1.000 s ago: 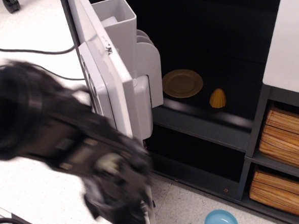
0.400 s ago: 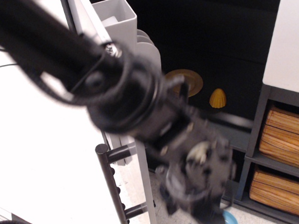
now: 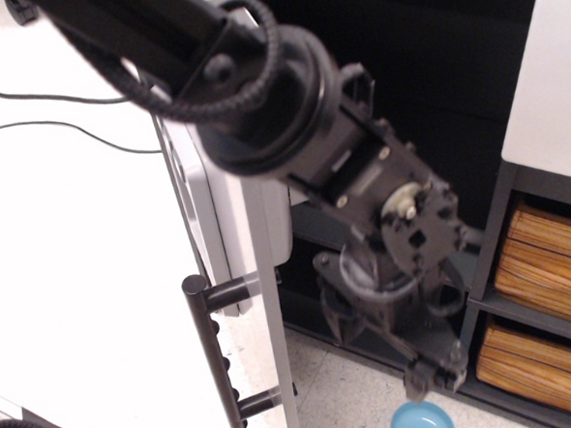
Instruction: Open fridge
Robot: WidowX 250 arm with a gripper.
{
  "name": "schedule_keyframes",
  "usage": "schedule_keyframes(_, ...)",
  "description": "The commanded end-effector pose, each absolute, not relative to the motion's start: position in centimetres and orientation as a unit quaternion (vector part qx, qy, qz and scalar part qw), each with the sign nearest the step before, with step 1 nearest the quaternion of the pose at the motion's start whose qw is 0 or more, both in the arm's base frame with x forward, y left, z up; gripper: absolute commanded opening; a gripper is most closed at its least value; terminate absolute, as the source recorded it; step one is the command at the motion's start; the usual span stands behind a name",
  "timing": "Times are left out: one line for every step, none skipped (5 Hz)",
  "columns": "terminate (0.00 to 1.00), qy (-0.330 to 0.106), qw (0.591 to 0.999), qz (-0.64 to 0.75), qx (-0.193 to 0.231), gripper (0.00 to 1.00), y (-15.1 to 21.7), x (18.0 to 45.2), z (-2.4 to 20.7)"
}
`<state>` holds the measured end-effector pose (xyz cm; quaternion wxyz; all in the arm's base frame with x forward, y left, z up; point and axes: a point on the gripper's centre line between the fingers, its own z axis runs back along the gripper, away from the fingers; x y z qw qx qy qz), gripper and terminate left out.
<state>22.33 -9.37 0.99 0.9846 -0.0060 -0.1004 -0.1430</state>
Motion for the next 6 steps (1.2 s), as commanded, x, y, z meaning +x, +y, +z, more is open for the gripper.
schedule_keyframes(0.0, -0.089, 0.994, -0.051, 0.023, 1.0, -4.1, 23.9, 4.4)
schedule_keyframes(0.0, -0.086, 0.996, -0.018, 0.018, 1.0, -1.3, 23.8, 5.7)
schedule_keyframes(0.0, -0.079, 0.996, -0.005, 0.029, 1.0, 0.8, 23.4, 6.2)
schedule_keyframes(0.0, -0.076, 0.996, -0.002, 0.05, 1.0, 2.9, 22.2, 6.2)
schedule_keyframes(0.0, -0.071, 0.996, 0.004, 0.06, 1.0, 4.7, 21.2, 6.2)
schedule_keyframes(1.0, -0.079, 0.995, 0.009, 0.061, 1.0, 6.2, 19.5, 6.3)
